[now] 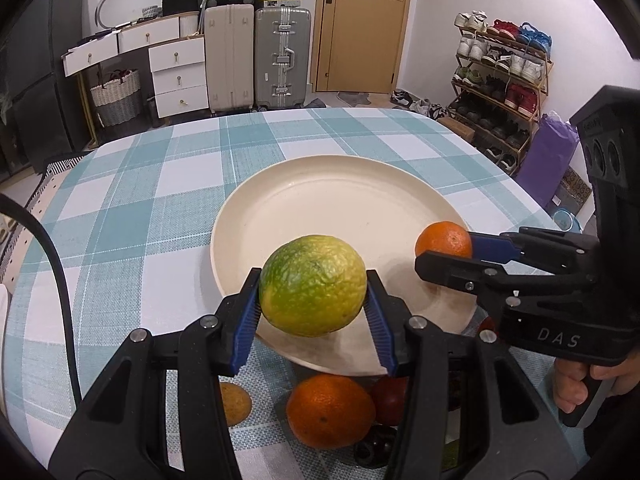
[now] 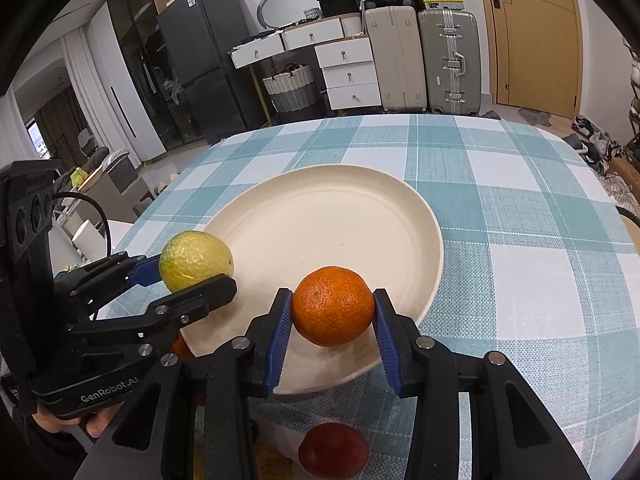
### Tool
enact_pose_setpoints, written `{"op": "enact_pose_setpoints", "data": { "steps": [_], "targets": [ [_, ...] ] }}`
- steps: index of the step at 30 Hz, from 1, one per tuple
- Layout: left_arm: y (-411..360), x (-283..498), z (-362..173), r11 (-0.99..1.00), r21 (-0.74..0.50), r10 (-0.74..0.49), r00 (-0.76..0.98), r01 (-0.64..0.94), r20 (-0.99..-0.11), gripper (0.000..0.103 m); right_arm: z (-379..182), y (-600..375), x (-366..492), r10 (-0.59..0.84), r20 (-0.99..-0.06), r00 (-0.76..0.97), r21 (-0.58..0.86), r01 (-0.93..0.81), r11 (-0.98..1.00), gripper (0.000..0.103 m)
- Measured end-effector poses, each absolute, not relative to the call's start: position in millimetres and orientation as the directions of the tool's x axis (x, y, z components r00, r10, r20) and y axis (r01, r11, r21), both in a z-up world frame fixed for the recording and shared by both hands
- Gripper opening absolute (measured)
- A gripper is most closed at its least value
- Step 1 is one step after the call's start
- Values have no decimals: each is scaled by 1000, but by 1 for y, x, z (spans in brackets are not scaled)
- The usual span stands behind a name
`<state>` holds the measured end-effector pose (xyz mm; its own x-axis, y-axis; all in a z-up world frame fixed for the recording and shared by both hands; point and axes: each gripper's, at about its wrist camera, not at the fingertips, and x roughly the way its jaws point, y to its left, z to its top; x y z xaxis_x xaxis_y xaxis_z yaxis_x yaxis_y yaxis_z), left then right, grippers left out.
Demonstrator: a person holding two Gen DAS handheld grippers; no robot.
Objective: Organize fruits
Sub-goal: 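Lower and open the left gripper on the plate while the right releases the orange there, then withdraw both grippers and move the left gripper toward the second green citrus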
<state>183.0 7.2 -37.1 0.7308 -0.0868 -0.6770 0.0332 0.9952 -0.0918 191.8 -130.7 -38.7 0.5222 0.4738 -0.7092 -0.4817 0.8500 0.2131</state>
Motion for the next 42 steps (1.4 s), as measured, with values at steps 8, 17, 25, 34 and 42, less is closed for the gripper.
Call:
{"op": "enact_pose_setpoints", "data": {
  "steps": [8,17,25,34,42],
  "targets": [
    [5,184,-39,996,-76,-79,721,36,-688,46,-41,-127,195,470,-712,521,205,-487,849,41],
    [8,177,-34,995,-95,-83,741,26,-666,46,-34,-135,193,463,-679,570,199,-464,863,52],
    [15,152,-19,995,-99,-76,767,16,-637,76,-17,-158,174,462,-646,608,205,-445,872,89],
    [16,94,3,998,-64,-42,801,5,-597,92,-10,-180,133,469,-618,631,217,-436,873,103],
    [13,51,9,997,-69,-18,814,-27,-581,102,-12,-190,102,457,-620,638,207,-429,879,103]
  ]
}}
